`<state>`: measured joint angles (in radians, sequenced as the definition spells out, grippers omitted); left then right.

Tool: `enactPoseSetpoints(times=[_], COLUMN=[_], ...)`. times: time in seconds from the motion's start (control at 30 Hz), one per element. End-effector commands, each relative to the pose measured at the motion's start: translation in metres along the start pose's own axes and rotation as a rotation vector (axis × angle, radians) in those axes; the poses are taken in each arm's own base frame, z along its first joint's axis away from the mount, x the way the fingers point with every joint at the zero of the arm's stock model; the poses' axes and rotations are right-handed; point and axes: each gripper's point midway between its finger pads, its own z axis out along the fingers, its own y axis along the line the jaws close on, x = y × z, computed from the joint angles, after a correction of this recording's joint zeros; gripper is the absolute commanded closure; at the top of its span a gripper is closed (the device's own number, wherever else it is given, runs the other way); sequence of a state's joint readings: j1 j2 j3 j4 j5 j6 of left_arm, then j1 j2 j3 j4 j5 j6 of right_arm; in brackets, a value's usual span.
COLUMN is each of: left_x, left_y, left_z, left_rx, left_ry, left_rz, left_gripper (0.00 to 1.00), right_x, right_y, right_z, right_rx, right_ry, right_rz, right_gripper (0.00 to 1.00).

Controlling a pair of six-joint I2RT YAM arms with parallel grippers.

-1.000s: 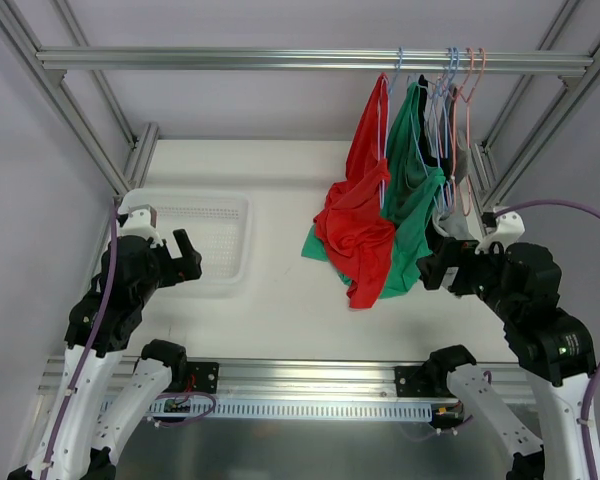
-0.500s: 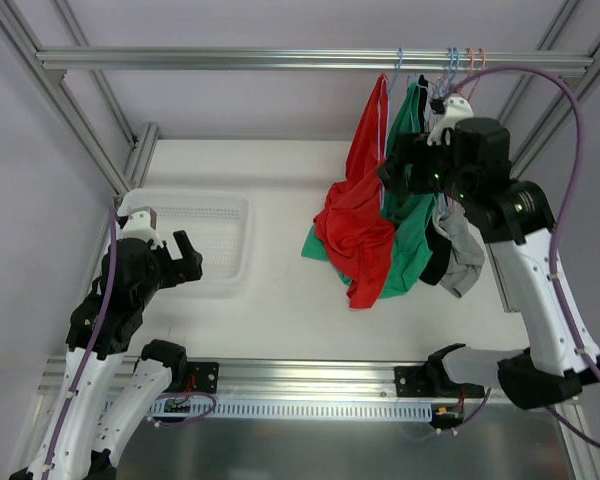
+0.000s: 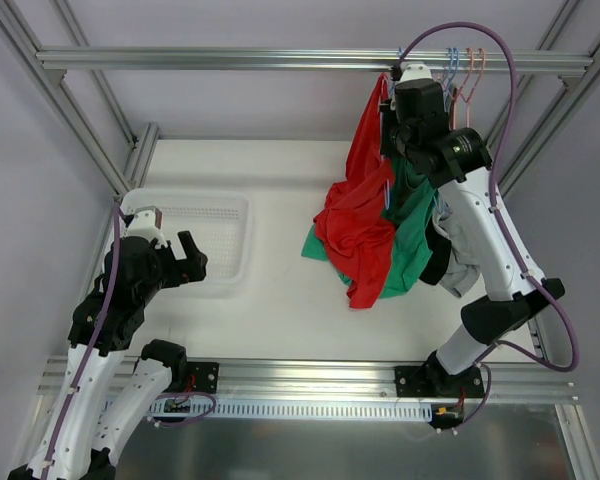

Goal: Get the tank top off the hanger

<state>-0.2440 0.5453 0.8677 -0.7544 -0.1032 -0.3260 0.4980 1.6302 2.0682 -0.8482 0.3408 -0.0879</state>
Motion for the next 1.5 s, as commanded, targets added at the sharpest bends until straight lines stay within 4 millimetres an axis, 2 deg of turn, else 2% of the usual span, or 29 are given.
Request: enactPoseSetpoints(times=[0.0,0.07,0.1,0.17,0.33,0.53,0.8,0.83,0.9,0.93,0.97,1.0,1.03,1.07,1.13,1.17,1.23,1.27,1.3,1.33,1.37,1.4,1.43,1.47], left_x=[-0.003,-0.002,-0.002,-0.003,-0.002,-0.003,-0.003,-0.003,-0.004,-0.005,-0.009,-0.009,-0.011,-0.019,-0.025,-0.042,-0.054,-0.061,-0.074,-0.08,-0.095,-0.089,-0.092,-0.108], left_y=[-0.012,-0.013,-0.013,-0.013,-0.015,-0.016,-0.02,-0.02,-0.023,-0.024,-0.026,-0.032,-0.04,-0.048,-0.073,-0.087,-0.111,-0.128,-0.149,-0.162,-0.175,-0.203,-0.217,-0.234], left_z=[0.003,0.004,0.004,0.003,0.003,0.001,-0.001,-0.001,-0.002,-0.002,-0.004,-0.004,-0.005,-0.009,-0.011,-0.015,-0.014,-0.02,-0.019,-0.021,-0.027,-0.027,-0.028,-0.042], left_rx=[0.057,0.062,0.062,0.065,0.074,0.081,0.107,0.109,0.125,0.132,0.141,0.167,0.201,0.238,0.349,0.411,0.512,0.598,0.675,0.714,0.733,0.792,0.803,0.838], left_ry=[-0.005,-0.002,0.0,-0.005,-0.002,-0.011,-0.015,-0.017,-0.017,-0.018,-0.025,-0.012,-0.002,-0.014,0.023,-0.023,-0.016,-0.018,-0.046,-0.06,-0.107,-0.091,-0.104,-0.156], left_rz=[0.01,0.013,0.013,0.012,0.016,0.018,0.024,0.023,0.03,0.032,0.04,0.04,0.033,0.024,-0.001,-0.012,-0.068,-0.075,-0.08,-0.065,-0.039,0.054,0.103,0.144], left_gripper=[0.01,0.01,0.01,0.01,0.01,0.01,0.01,0.01,0.01,0.01,0.01,0.01,0.01,0.01,0.01,0.01,0.01,0.01,0.01,0.01,0.01,0.01,0.01,0.01], right_x=[-0.024,-0.025,-0.025,-0.029,-0.051,-0.076,-0.067,-0.066,-0.05,-0.047,-0.04,-0.031,-0.014,-0.004,0.018,0.034,0.06,0.077,0.085,0.101,0.11,0.118,0.128,0.131], right_y=[-0.009,-0.01,-0.011,-0.01,-0.009,0.0,0.007,0.006,0.011,0.009,0.011,0.018,0.018,0.02,0.027,0.024,0.03,0.031,0.031,0.029,0.027,0.025,0.022,0.02], right_z=[-0.014,-0.013,-0.014,-0.017,-0.027,-0.049,-0.055,-0.061,-0.061,-0.073,-0.077,-0.083,-0.092,-0.098,-0.111,-0.122,-0.139,-0.142,-0.164,-0.173,-0.181,-0.197,-0.205,-0.212], right_rx=[0.061,0.073,0.076,0.072,0.046,-0.049,-0.115,-0.125,-0.163,-0.182,-0.203,-0.255,-0.284,-0.313,-0.389,-0.407,-0.496,-0.52,-0.577,-0.594,-0.609,-0.642,-0.649,-0.66], right_ry=[-0.084,-0.093,-0.098,-0.123,-0.229,-0.352,-0.357,-0.361,-0.32,-0.323,-0.307,-0.287,-0.26,-0.246,-0.206,-0.195,-0.144,-0.11,-0.119,-0.074,-0.059,-0.066,-0.043,-0.045], right_rz=[0.035,0.05,0.056,0.076,0.14,0.193,0.158,0.159,0.15,0.155,0.163,0.155,0.148,0.146,0.126,0.119,0.091,0.076,0.06,0.051,0.046,0.044,0.045,0.043], right_gripper=[0.81,0.9,0.97,1.0,1.0,1.0,1.0,1.0,1.0,1.0,1.0,1.0,1.0,1.0,1.0,1.0,1.0,1.0,1.0,1.0,1.0,1.0,0.99,1.0])
